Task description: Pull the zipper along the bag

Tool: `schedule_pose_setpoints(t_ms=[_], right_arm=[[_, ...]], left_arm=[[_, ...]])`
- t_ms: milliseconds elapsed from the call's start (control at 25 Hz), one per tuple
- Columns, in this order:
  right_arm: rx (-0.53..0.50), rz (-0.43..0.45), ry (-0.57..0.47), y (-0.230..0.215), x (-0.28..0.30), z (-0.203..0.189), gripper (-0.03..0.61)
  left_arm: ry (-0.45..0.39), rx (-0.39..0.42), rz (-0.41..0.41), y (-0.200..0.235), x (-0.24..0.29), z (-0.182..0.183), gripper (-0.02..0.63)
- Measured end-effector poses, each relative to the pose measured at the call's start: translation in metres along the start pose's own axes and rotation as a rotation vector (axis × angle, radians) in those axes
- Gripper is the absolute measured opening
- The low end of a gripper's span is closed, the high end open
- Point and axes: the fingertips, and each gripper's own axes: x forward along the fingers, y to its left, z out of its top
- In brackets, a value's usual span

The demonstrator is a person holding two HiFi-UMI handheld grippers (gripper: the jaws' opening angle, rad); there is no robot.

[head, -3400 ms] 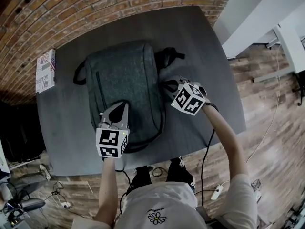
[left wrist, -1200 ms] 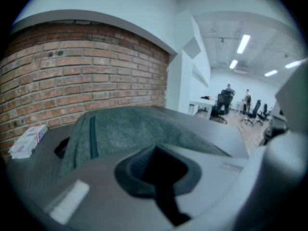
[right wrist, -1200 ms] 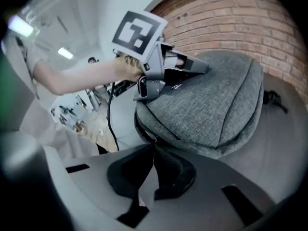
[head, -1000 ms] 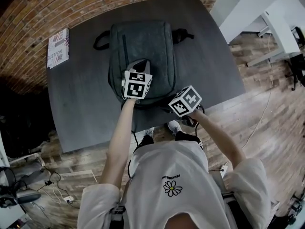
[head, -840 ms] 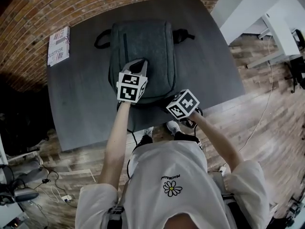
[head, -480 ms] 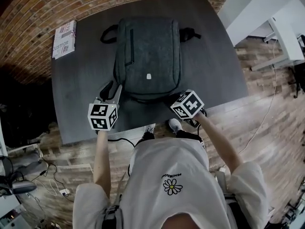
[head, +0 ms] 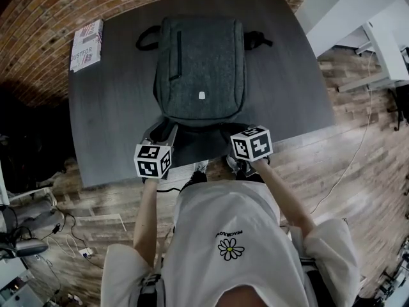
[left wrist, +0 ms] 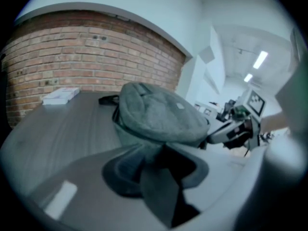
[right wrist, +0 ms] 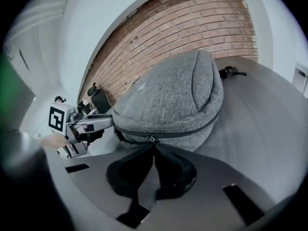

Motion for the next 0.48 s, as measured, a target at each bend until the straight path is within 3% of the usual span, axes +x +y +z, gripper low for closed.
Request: schedule_pose_setpoints(t_ms=[160,400,480], right_arm=[[0.050,0.007,-0.030,0.002,0.002,-0.001,0.024],[0.114,0.061,-0.050,0.007,0.001,0.000,0.037],[0.131,0.086,-0.058,0.013,-0.001,0.001,0.141]], left_arm=[[0.032,0.035,0.003,0.006,-0.007,-0.008,0.132],[0.045,0.002,0.021,0.014,-0.014,-0.018,0.120],[0.041,-0.002,0.023,0.012,-0.016,-0.018,0.115]])
